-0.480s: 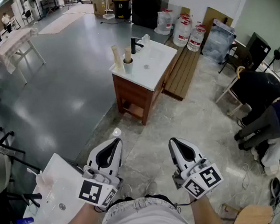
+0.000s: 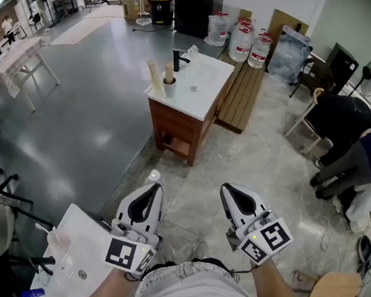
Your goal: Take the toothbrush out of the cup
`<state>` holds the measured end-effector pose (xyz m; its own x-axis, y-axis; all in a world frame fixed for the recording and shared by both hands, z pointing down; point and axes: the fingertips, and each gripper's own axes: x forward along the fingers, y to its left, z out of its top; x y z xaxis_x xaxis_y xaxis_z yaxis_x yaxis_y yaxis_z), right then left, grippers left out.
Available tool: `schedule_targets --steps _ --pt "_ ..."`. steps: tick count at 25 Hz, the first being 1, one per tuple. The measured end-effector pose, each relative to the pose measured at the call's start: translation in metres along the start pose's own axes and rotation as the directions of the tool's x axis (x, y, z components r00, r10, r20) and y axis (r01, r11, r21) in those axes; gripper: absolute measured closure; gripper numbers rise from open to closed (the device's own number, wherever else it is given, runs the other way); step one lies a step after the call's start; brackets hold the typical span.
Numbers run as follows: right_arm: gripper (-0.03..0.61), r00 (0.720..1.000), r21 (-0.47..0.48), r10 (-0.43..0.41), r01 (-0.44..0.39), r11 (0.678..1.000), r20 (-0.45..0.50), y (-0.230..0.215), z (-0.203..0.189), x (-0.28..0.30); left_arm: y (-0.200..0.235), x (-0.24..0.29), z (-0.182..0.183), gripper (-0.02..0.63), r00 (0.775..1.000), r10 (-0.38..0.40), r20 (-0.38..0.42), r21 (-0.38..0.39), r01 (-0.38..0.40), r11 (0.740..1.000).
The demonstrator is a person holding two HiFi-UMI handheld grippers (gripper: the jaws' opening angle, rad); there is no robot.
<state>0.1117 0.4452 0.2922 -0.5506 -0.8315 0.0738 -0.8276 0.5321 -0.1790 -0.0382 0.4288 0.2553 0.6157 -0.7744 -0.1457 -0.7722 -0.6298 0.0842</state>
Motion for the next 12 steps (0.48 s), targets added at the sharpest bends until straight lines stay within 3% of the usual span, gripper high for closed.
schedule_targets --steps 12 --pt "0.572 0.999 -0.031 -0.029 0.029 0.999 -0.013 -0.0034 -0.0020 -0.0035 -0.0012 -0.0028 -0.0028 0.595 1.000 0.006 -0.007 0.008 -0.006 1.000"
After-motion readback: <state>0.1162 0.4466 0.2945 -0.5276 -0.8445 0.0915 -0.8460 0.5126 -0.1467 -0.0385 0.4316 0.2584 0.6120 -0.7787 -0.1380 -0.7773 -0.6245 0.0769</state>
